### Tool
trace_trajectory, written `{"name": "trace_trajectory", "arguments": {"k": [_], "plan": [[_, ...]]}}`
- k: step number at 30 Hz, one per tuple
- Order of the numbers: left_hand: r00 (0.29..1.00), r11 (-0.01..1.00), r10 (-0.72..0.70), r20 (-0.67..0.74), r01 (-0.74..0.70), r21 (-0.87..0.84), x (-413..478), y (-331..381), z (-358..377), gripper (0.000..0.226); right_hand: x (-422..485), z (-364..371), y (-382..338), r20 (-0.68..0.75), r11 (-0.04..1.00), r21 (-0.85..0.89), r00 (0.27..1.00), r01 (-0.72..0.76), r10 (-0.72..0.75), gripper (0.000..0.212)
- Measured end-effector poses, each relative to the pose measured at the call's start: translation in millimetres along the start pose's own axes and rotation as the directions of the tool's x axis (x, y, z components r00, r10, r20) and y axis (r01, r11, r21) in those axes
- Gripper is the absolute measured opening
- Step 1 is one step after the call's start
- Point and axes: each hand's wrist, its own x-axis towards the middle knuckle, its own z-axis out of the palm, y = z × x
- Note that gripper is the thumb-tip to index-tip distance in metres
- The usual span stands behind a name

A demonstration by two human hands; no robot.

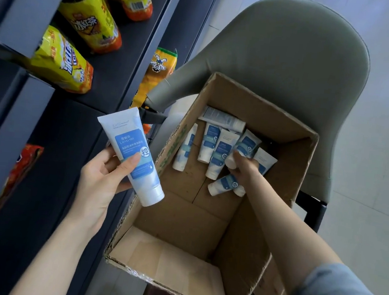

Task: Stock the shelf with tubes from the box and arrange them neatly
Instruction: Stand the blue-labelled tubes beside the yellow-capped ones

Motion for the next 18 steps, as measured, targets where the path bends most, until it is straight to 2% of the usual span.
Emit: {"name": "trace_trajectory", "arguments": {"k": [3, 5, 8, 10, 12, 15, 18], "plan": [[1.000, 1.000, -0.014, 0.001, 0.014, -0.001, -5.7, -0.8, 0.7, 0.053, -15.9, -4.7, -2.1, 0.119, 0.994, 0.088, 0.991, -0.066, 0.055, 0.023], [1.000, 1.000, -0.020, 0.010, 0.021, -0.019, -10.5, -0.6, 0.7, 0.044, -28.8, -8.9, 0.8, 0.259, 0.966, 0.200, 0.960, -0.163, 0.108, 0.019], [0.999, 0.998, -0.021, 0.031, 0.023, -0.060, -19.5, 1.4, -0.5, 0.036, -51.3, -15.4, 9.4, 0.430, 0.849, 0.394, 0.887, -0.353, 0.170, 0.022], [0.999, 0.994, -0.020, 0.047, 0.025, -0.108, -28.0, 2.9, -2.4, 0.037, -69.4, -20.1, 17.9, 0.497, 0.802, 0.432, 0.851, -0.413, 0.170, 0.019], [0.998, 0.984, -0.018, 0.058, 0.028, -0.175, -38.7, 4.5, -5.3, 0.037, -90.8, -26.1, 28.1, 0.558, 0.830, 0.397, 0.821, -0.392, 0.122, 0.030], [0.997, 0.959, 0.000, 0.083, 0.023, -0.284, -60.9, 6.4, -13.4, 0.028, -122.5, -33.9, 44.0, 0.641, 0.910, 0.316, 0.768, -0.270, 0.006, 0.046], [0.994, 0.933, 0.035, 0.106, 0.005, -0.359, -93.7, 8.1, -28.5, 0.021, -157.9, -40.7, 56.2, 0.735, 0.963, 0.237, 0.672, -0.131, -0.090, 0.052]]}}
